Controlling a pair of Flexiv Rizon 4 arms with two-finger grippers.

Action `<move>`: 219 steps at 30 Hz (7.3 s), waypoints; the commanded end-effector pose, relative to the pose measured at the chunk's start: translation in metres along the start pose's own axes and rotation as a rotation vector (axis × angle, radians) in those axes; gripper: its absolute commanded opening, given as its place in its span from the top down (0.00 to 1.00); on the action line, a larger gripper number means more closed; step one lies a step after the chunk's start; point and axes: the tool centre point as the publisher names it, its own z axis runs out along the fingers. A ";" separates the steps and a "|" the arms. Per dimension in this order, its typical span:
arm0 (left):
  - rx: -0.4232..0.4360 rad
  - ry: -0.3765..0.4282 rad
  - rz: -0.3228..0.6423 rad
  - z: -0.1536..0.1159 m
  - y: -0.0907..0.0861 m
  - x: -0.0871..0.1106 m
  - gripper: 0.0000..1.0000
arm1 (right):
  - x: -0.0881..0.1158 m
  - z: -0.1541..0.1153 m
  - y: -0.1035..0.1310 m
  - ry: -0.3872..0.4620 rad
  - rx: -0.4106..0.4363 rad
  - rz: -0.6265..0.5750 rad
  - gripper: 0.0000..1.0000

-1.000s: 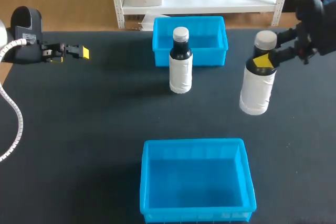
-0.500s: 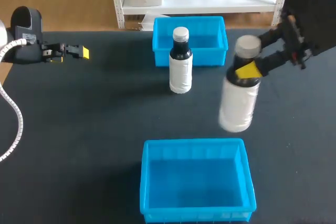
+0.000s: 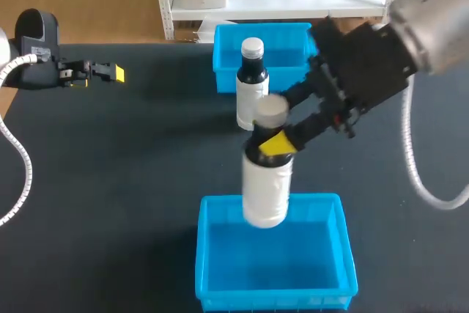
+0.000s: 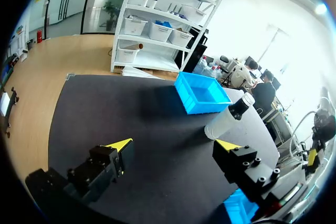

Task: Pick up the bottle, and place it in the far bin if it is heavy, or in the near bin if it is light.

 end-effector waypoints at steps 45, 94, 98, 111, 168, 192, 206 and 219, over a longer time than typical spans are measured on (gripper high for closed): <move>0.000 0.000 0.000 0.000 0.000 0.000 0.00 | 0.065 0.089 -0.003 0.017 -0.171 -0.103 1.00; 0.000 0.000 0.000 0.000 0.000 0.000 0.00 | 0.125 0.008 -0.048 0.198 -0.109 0.018 0.00; 0.000 0.000 0.000 0.000 0.000 0.000 0.00 | 0.143 -0.028 -0.084 0.209 0.004 0.108 0.00; 0.000 0.000 0.000 0.000 0.000 0.000 0.00 | 0.167 -0.092 -0.205 0.152 0.219 0.216 0.00; 0.000 0.000 0.000 0.000 0.000 0.000 0.00 | 0.109 0.006 -0.304 -0.004 0.125 0.128 0.29; 0.000 0.000 0.000 0.000 0.000 0.000 0.00 | 0.102 -0.030 -0.274 -0.006 0.148 0.128 1.00; 0.000 0.000 0.000 0.000 0.000 0.000 0.00 | 0.112 -0.112 -0.239 -0.006 0.286 0.215 1.00; 0.000 0.000 0.000 0.000 0.000 0.000 0.00 | 0.112 -0.180 -0.252 -0.006 0.401 0.270 1.00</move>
